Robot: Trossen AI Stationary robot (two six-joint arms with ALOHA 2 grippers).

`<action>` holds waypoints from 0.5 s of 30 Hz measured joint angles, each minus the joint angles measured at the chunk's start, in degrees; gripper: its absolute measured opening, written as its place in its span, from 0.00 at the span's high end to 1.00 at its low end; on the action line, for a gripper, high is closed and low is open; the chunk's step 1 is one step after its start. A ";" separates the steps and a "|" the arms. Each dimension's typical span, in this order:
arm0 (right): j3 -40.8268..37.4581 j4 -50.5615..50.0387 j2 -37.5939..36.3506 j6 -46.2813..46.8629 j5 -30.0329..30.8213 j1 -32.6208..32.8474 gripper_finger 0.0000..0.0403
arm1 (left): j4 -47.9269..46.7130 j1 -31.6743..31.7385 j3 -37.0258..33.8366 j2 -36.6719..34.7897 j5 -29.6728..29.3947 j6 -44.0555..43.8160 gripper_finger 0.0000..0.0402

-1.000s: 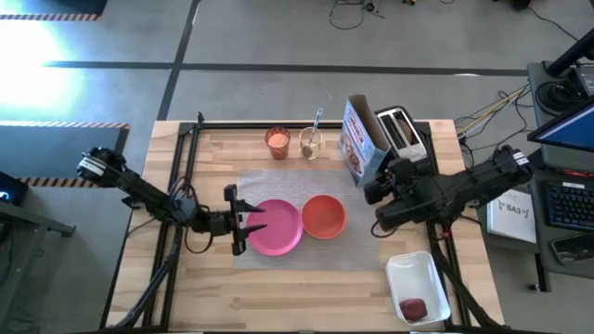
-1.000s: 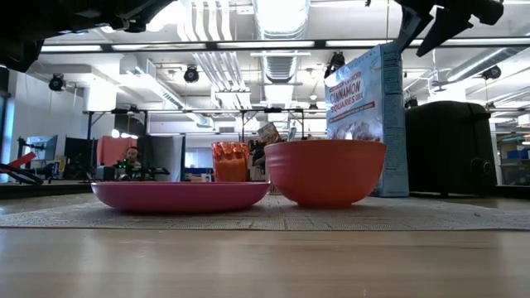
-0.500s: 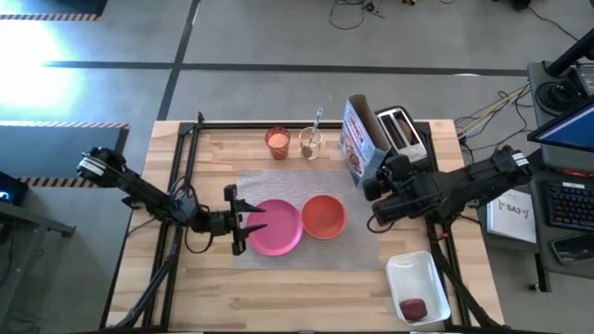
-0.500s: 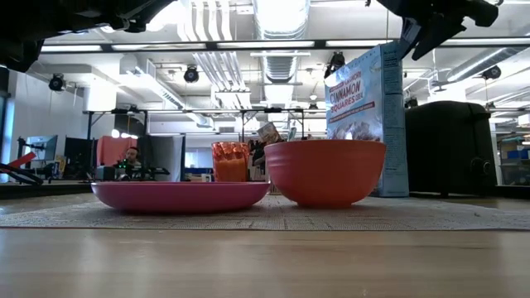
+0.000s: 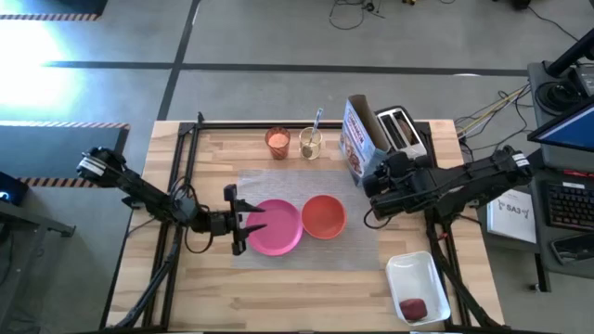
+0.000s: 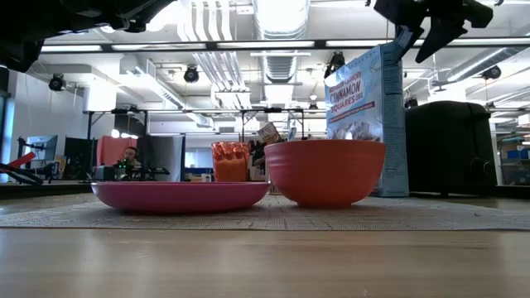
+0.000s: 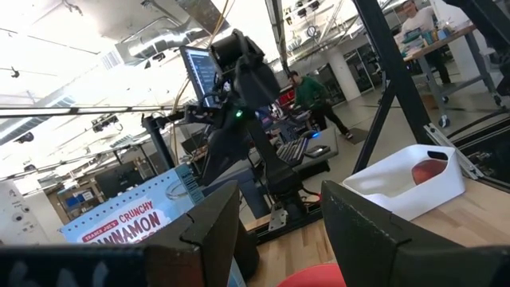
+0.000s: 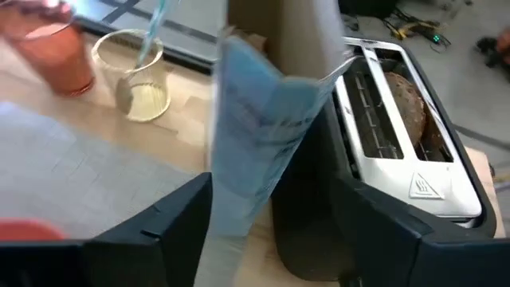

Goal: Arrange a breakfast setting
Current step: Pour the cereal from the cereal box into the orange bowl

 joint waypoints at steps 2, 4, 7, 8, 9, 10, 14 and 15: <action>-0.02 0.35 0.36 -0.02 0.02 -1.38 0.35 | 0.01 0.00 0.00 0.00 -0.01 0.00 0.60; -0.04 1.73 0.83 -1.17 -0.41 -2.54 0.33 | 0.00 0.00 0.00 0.00 0.00 0.00 0.60; -0.06 5.61 1.28 -5.61 -3.16 -3.83 0.32 | 0.00 0.00 0.00 0.00 0.00 0.00 0.60; -0.06 7.09 1.50 -7.37 -3.75 -4.10 0.32 | -0.02 0.00 0.00 0.00 0.00 0.00 0.60; -0.06 8.32 1.69 -8.85 -4.04 -4.33 0.32 | -0.02 0.00 0.00 0.00 -0.01 0.00 0.60; -0.06 9.17 1.91 -9.99 -4.06 -4.55 0.32 | -0.04 0.00 0.00 0.00 0.00 0.00 0.60; -0.16 9.84 2.63 -12.01 -4.06 -6.37 0.32 | -0.04 0.00 0.00 0.00 -0.02 0.00 0.60; -0.26 9.85 2.73 -12.18 -4.07 -6.81 0.32 | -0.02 0.00 0.00 0.00 0.00 0.00 0.60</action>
